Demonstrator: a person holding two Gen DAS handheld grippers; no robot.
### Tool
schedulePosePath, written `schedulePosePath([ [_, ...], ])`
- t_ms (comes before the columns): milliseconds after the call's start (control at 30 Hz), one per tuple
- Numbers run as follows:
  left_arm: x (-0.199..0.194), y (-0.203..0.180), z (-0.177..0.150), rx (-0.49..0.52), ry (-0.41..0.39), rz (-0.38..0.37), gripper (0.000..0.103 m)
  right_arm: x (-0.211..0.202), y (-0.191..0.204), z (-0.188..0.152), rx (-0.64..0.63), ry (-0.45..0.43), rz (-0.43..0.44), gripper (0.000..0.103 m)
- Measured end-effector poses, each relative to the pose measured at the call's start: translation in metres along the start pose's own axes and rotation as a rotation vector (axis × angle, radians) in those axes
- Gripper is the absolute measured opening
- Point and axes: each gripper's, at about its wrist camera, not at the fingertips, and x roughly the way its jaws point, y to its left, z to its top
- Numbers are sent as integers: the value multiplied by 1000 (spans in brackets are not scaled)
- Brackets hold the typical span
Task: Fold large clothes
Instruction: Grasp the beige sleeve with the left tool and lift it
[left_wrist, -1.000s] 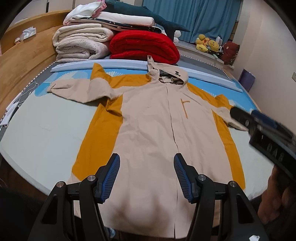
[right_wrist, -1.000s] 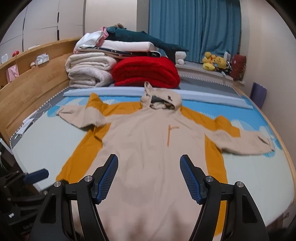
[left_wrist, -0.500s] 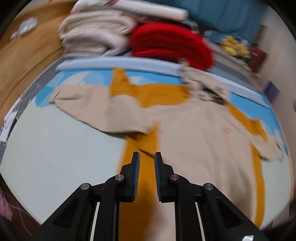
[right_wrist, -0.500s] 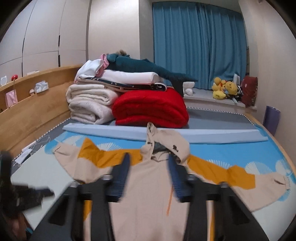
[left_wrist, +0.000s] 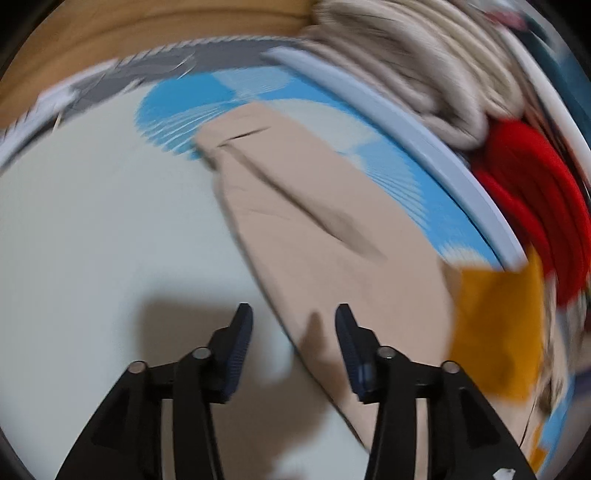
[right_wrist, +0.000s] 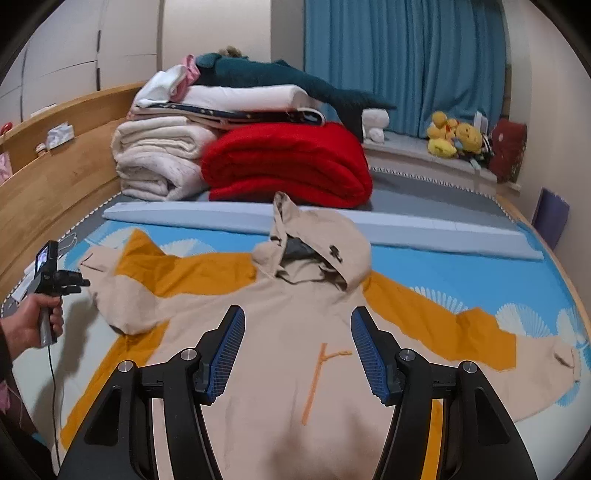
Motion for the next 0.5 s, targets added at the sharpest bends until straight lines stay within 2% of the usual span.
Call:
schedulePosePath([
  [33, 10, 11, 9, -56, 18, -12, 45, 4, -5, -1, 10, 12, -1, 44],
  [67, 18, 19, 18, -93, 24, -39, 45, 7, -9, -2, 19, 18, -6, 14],
  [100, 20, 22, 24, -103, 11, -55, 45, 13, -17, -2, 40, 34, -9, 4],
  [200, 26, 14, 37, -45, -21, -35, 44, 24, -39, -3, 116, 70, -31, 4],
  [233, 28, 6, 41, -2, -25, -11, 38, 28, -48, -4, 137, 82, -49, 4],
  [267, 29, 4, 45, 27, -32, 4, 23, 32, -57, -4, 156, 94, -64, 4],
  [300, 28, 1, 47, 48, -18, 14, 0, 33, -62, -4, 167, 100, -71, 6],
  [333, 24, 1, 49, 28, -14, 27, 1, 35, -71, -4, 184, 109, -82, 6],
  [400, -3, -1, 55, -15, -102, 52, 0, 35, -84, -3, 205, 114, -92, 6],
  [467, -42, -23, 59, 15, -202, 65, 0, 31, -96, 0, 217, 103, -112, 6],
  [500, -67, -46, 57, 60, -251, 40, 0, 27, -102, 3, 219, 93, -126, 6],
])
